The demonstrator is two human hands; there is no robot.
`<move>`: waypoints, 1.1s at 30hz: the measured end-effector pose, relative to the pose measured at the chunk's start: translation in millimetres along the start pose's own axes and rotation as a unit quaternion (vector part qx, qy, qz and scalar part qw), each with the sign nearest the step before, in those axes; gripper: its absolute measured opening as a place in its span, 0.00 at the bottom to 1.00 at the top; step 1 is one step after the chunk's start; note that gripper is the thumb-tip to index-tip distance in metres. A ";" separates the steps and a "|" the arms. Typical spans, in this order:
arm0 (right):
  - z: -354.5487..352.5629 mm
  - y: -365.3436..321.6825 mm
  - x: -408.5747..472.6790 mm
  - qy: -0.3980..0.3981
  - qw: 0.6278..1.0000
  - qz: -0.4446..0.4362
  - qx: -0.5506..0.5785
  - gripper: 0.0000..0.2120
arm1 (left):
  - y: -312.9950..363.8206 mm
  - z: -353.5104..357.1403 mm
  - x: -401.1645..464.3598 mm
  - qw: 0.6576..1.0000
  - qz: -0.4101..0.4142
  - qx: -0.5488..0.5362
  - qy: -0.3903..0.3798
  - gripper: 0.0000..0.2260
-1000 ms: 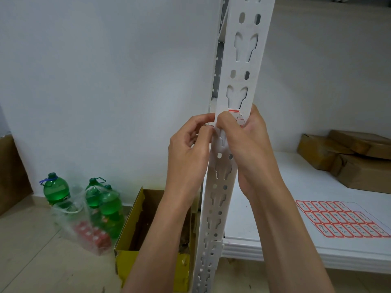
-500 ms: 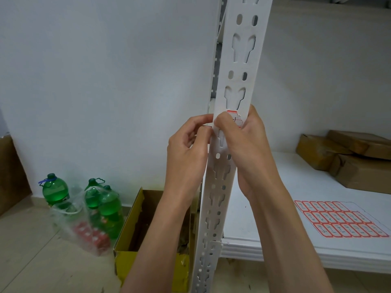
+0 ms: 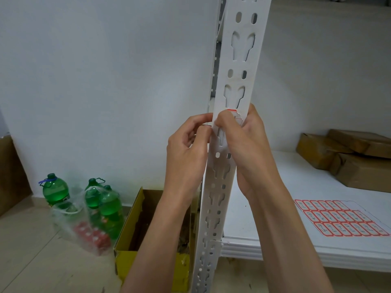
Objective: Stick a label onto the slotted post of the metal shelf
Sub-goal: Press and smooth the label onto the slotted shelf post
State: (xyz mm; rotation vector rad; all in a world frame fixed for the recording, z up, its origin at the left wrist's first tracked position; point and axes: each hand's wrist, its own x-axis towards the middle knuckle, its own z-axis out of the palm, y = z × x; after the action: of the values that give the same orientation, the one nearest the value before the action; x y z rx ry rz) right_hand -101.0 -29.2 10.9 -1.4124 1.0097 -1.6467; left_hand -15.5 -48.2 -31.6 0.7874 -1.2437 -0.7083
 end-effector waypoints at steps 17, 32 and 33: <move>-2.1 3.3 3.2 0.003 1.000 -0.005 -0.018 0.06 | -2.0 -0.5 0.6 1.000 0.008 0.002 -0.001 0.11; -5.6 10.1 6.4 0.073 0.978 -0.114 -0.158 0.08 | -6.8 -2.6 0.7 1.000 0.012 -0.002 -0.013 0.12; -6.2 10.1 6.6 0.072 0.978 -0.117 -0.159 0.08 | -6.9 -2.6 0.6 1.000 0.014 -0.001 -0.013 0.13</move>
State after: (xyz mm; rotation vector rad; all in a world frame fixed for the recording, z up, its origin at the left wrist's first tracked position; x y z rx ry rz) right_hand -107.6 -38.8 4.0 -1.6921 1.2750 -1.8392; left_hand -13.2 -52.2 -37.3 0.7595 -1.2748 -0.6984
